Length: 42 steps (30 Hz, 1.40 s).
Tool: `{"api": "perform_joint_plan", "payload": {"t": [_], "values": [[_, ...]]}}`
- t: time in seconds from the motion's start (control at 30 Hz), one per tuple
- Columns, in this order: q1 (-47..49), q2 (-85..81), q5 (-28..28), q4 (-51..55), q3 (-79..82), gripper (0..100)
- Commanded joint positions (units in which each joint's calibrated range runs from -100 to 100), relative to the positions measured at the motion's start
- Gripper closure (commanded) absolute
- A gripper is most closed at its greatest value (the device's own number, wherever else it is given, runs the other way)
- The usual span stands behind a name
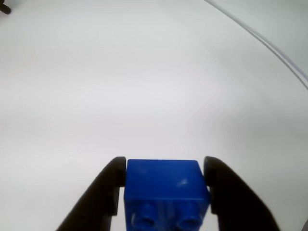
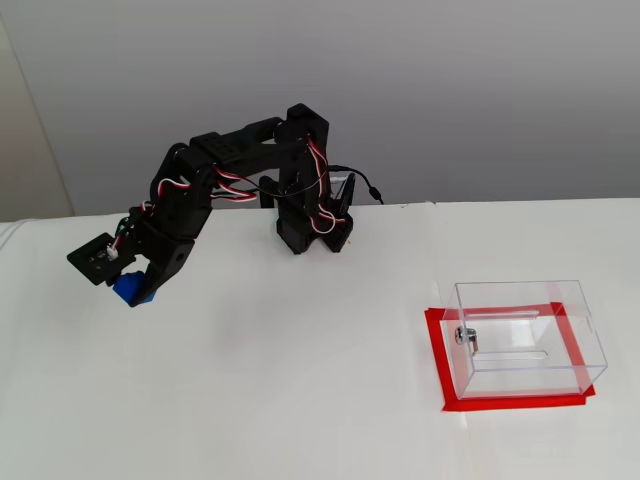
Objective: Pick the blue lego brick and place it into the transparent box
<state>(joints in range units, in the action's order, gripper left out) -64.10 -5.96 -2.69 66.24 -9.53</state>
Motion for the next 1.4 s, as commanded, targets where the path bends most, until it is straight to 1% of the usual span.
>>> {"api": "perform_joint_plan", "payload": {"t": [0.0, 0.47, 0.67, 0.8, 1.23, 1.37], "values": [[2.33, -4.60, 0.08, -0.79, -3.67, 87], [14.97, -13.17, 0.08, -0.70, -3.31, 87], [22.66, -16.82, 0.08, -0.27, -2.85, 87], [30.72, -18.77, 0.03, 0.08, -2.76, 87], [63.10, -21.40, 0.03, 0.08, -2.76, 87], [71.61, -21.40, -0.03, 0.08, -2.67, 87]]}}
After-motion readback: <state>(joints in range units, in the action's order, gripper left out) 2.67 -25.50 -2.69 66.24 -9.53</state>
